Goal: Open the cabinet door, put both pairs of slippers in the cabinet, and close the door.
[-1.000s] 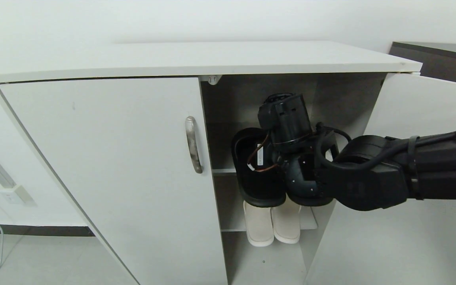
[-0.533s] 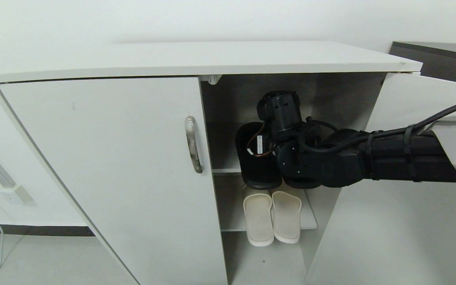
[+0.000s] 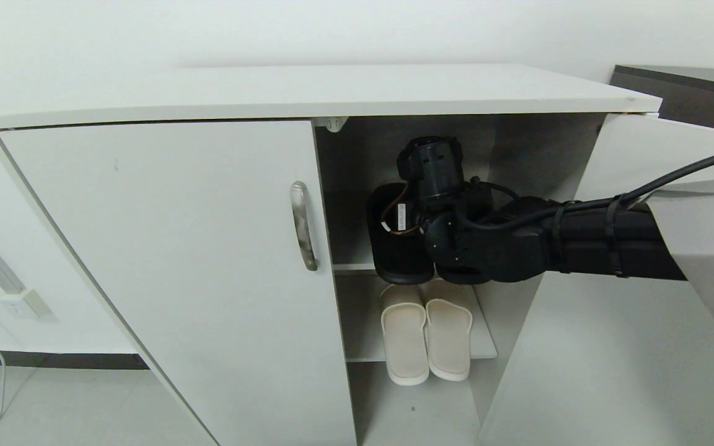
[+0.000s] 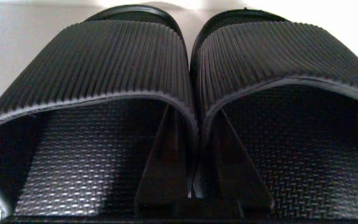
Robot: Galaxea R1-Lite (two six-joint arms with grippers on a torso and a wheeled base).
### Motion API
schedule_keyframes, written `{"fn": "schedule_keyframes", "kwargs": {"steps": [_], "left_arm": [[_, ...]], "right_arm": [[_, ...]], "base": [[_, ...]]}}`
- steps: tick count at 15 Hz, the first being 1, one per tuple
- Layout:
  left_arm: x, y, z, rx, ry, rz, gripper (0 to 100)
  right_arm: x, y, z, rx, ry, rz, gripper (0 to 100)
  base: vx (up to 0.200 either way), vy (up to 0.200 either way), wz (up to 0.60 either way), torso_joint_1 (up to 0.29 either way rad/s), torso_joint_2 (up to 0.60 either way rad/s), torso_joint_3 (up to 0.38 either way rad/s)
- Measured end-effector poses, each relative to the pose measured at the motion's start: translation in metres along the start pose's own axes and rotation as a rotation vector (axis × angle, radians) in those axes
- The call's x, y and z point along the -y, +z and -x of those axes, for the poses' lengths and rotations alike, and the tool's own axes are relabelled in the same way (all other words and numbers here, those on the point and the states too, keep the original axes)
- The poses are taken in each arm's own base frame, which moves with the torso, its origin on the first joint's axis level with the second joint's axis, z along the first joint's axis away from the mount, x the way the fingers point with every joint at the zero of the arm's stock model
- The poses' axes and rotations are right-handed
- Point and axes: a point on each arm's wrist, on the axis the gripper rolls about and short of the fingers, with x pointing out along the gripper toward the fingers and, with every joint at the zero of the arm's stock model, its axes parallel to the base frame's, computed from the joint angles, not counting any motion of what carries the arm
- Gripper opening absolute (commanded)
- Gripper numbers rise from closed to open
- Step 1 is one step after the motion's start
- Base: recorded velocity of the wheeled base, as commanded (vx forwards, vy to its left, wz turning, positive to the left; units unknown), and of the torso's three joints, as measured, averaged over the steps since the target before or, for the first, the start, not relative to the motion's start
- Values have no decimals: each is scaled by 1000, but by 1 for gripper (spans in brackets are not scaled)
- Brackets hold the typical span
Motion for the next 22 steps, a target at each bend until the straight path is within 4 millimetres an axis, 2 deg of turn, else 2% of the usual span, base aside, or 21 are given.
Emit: {"fn": "schedule_keyframes", "kwargs": {"steps": [1, 2, 6, 9, 15, 19, 20, 22], "left_arm": [[0, 0, 0, 0, 1, 0, 0], [0, 0, 0, 0, 1, 0, 0], [0, 0, 0, 0, 1, 0, 0], [0, 0, 0, 0, 3, 0, 0], [0, 0, 0, 0, 2, 0, 0], [0, 0, 0, 0, 0, -1, 0], [0, 0, 0, 0, 0, -2, 0], [0, 0, 0, 0, 0, -1, 0]], "right_arm": [[0, -1, -1, -1, 0, 2, 0], [-1, -2, -2, -4, -1, 3, 100], [0, -6, -7, -14, -5, 10, 100], [2, -10, 3, -57, -2, 47, 100], [12, -7, 60, -65, 60, 70, 100], [31, -21, 107, -48, 214, 43, 100], [38, -28, 119, -56, 266, 46, 0], [55, -47, 139, -73, 363, 52, 0]], "base": [[0, 0, 0, 0, 0, 0], [0, 0, 0, 0, 0, 0], [0, 0, 0, 0, 0, 0], [0, 0, 0, 0, 0, 0], [0, 0, 0, 0, 0, 0], [0, 0, 0, 0, 0, 0], [0, 0, 0, 0, 0, 0], [0, 0, 0, 0, 0, 0]]}}
